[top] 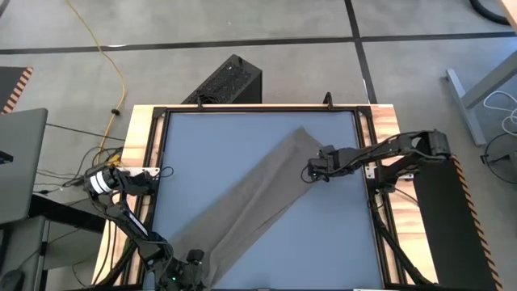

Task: Roll towel
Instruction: Roll the gray towel

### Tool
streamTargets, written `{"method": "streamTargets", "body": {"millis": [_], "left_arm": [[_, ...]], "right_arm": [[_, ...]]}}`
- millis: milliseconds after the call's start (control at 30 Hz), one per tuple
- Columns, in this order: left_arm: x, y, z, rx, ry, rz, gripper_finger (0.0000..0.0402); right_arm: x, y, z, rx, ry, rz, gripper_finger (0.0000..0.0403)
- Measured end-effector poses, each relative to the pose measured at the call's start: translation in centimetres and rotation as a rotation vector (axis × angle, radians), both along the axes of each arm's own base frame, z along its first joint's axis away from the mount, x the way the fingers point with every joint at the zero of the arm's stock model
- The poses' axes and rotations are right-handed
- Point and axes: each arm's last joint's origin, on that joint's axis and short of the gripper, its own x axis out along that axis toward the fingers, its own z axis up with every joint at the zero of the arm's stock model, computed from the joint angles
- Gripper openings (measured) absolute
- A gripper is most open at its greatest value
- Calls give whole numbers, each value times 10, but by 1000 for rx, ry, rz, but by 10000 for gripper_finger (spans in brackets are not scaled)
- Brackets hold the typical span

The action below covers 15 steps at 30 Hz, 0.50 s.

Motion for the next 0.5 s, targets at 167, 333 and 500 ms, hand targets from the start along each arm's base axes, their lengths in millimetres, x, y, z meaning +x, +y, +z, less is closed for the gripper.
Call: {"method": "streamTargets", "body": {"millis": [167,333,500], "left_arm": [[0,0,0,5,-4,-8,0],[0,0,0,6,-5,-10,0],[0,0,0,-6,3,7,0]], "right_arm": [[7,2,25,-28,-38,26,12],[17,0,59,-120,-66,66,10],[18,-5,90,-244,-36,75,10]]}}
